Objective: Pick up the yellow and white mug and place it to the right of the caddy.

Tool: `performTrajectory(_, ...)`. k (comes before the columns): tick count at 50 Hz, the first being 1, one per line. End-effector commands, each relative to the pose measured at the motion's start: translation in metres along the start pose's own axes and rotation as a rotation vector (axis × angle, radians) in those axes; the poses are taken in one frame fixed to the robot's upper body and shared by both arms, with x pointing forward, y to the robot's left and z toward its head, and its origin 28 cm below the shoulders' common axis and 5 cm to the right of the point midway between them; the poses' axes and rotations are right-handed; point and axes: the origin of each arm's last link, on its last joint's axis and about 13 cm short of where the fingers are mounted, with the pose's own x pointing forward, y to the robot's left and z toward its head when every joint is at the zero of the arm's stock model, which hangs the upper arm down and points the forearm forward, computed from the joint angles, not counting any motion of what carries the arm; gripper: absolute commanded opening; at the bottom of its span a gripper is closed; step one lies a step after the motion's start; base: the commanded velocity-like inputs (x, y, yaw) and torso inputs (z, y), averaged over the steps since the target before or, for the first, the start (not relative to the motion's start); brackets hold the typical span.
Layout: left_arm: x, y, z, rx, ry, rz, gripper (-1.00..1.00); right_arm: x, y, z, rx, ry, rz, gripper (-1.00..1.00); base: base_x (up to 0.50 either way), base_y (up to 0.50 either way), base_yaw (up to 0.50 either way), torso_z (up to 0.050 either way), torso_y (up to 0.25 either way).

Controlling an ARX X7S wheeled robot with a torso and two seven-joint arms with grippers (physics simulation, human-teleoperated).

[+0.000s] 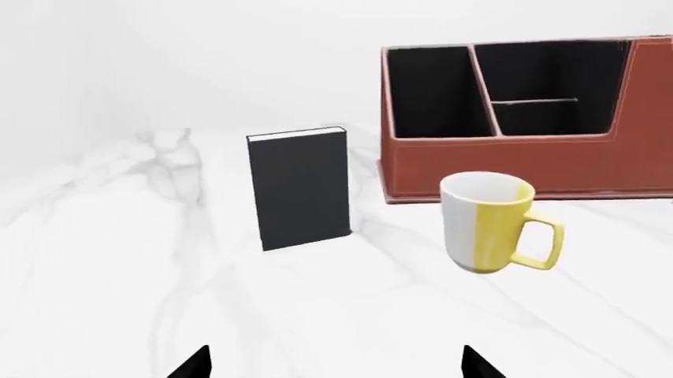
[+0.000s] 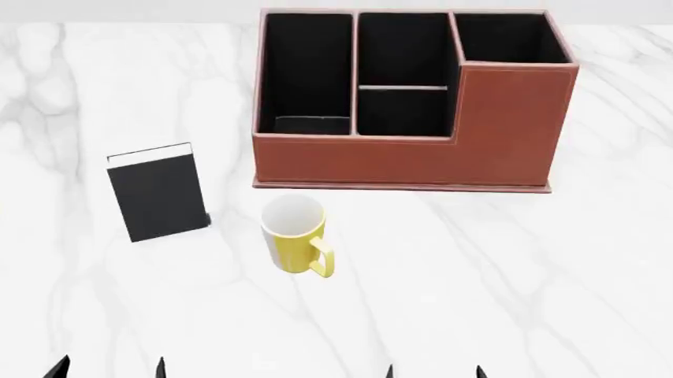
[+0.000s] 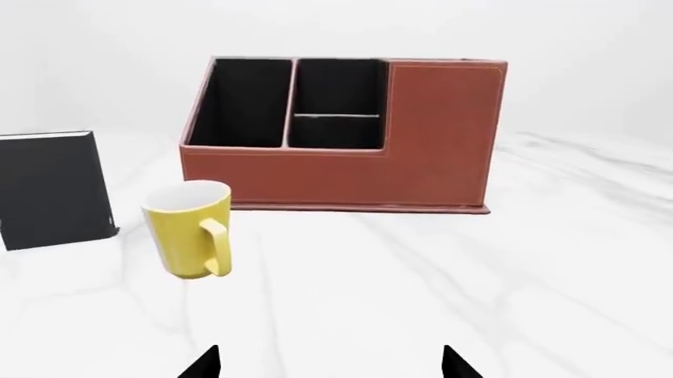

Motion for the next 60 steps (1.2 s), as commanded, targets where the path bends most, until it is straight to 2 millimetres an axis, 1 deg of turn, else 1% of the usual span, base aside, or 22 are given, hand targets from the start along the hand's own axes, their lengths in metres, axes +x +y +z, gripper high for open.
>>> performTrajectory(1,0.001,-0.001,0.018,0.175,0.050,0.135,1.00,0.001,0.001,0.019,-0.023,-0.012,-0.050,1.00,0.00,0.00,0.00,0.000,0.000)
performTrajectory(3,-0.003,-0.001,0.044,0.209,-0.050,0.212,1.00,-0.005,0.002,0.048,-0.033,-0.118,-0.077,1.00,0.00,0.00,0.00,0.000,0.000)
performTrajectory(5,-0.005,0.000,0.057,0.239,-0.081,0.215,1.00,-0.008,0.002,0.066,-0.024,-0.150,-0.089,1.00,0.00,0.00,0.00,0.000,0.000)
performTrajectory(6,-0.005,-0.001,0.057,0.239,-0.081,0.215,1.00,-0.008,0.002,0.066,-0.024,-0.150,-0.089,1.00,0.00,0.00,0.00,0.000,0.000)
performTrajectory(8,-0.008,-0.003,0.069,0.281,-0.162,0.193,1.00,-0.011,0.003,0.085,-0.011,-0.189,-0.088,1.00,0.00,0.00,0.00,0.000,0.000)
performTrajectory(9,-0.007,-0.003,0.078,0.205,-0.201,0.143,1.00,-0.012,0.002,0.096,-0.056,-0.215,-0.123,1.00,0.00,0.00,0.00,0.000,0.000)
performTrajectory(10,-0.007,-0.002,0.083,0.201,-0.213,0.158,1.00,-0.012,0.003,0.102,-0.099,-0.212,-0.145,1.00,0.00,0.00,0.00,0.000,0.000)
performTrajectory(14,-0.008,-0.001,0.100,0.273,-0.259,0.222,1.00,-0.017,0.001,0.124,-0.091,-0.227,-0.239,1.00,0.00,0.00,0.00,0.000,0.000)
performTrajectory(16,-0.009,0.001,0.112,0.266,-0.255,0.211,1.00,-0.020,0.000,0.134,0.021,-0.200,-0.072,1.00,0.00,0.00,0.00,0.000,0.000)
performTrajectory(18,-0.008,0.002,0.121,0.292,-0.281,0.224,1.00,-0.017,-0.002,0.139,-0.038,-0.205,-0.168,1.00,0.00,0.00,0.00,0.000,0.000)
performTrajectory(19,-0.008,0.002,0.126,0.279,-0.321,0.187,1.00,-0.019,-0.002,0.144,-0.015,-0.210,-0.138,1.00,0.00,0.00,0.00,0.000,0.000)
performTrajectory(25,0.000,0.007,0.152,0.271,-0.355,0.209,1.00,-0.021,-0.002,0.168,0.000,-0.284,-0.120,1.00,0.00,0.00,0.00,0.000,0.000)
performTrajectory(27,-0.002,0.009,0.168,0.272,-0.391,0.216,1.00,-0.023,-0.003,0.178,0.011,-0.305,-0.096,1.00,0.00,0.00,0.00,0.000,0.000)
performTrajectory(31,-0.011,0.011,0.185,0.261,-0.437,0.233,1.00,-0.031,-0.005,0.192,0.022,-0.377,-0.079,1.00,0.00,0.00,0.00,0.000,0.000)
performTrajectory(34,-0.022,0.010,0.187,0.243,-0.437,0.234,1.00,-0.039,-0.007,0.196,-0.077,-0.380,-0.097,1.00,0.00,0.00,0.00,0.000,0.000)
performTrajectory(36,-0.033,0.012,0.187,0.244,-0.459,0.237,1.00,-0.054,-0.009,0.201,-0.024,-0.422,-0.117,1.00,0.00,0.00,0.00,0.000,0.000)
performTrajectory(39,-0.043,0.014,0.197,0.246,-0.505,0.247,1.00,-0.064,-0.014,0.208,0.003,-0.432,-0.112,1.00,0.00,0.00,0.00,0.000,0.000)
performTrajectory(41,-0.045,0.014,0.197,0.277,-0.517,0.236,1.00,-0.066,-0.014,0.207,0.004,-0.458,-0.160,1.00,0.00,0.00,0.00,0.000,0.000)
performTrajectory(46,-0.047,0.024,0.195,0.272,-0.521,0.276,1.00,-0.068,-0.013,0.204,0.042,-0.430,-0.125,1.00,0.00,0.00,0.00,0.000,0.000)
performTrajectory(50,-0.048,0.040,0.192,0.241,-0.521,0.341,1.00,-0.068,-0.014,0.203,0.049,-0.430,-0.114,1.00,0.00,0.00,0.00,0.000,0.000)
performTrajectory(54,-0.059,0.069,0.185,0.223,-0.539,0.461,1.00,-0.068,-0.013,0.200,0.039,-0.433,-0.099,1.00,0.00,0.00,0.00,0.000,0.000)
performTrajectory(60,-0.076,0.086,0.172,0.204,-0.544,0.534,1.00,-0.069,-0.012,0.198,0.021,-0.436,-0.092,1.00,0.00,0.00,0.00,0.000,0.000)
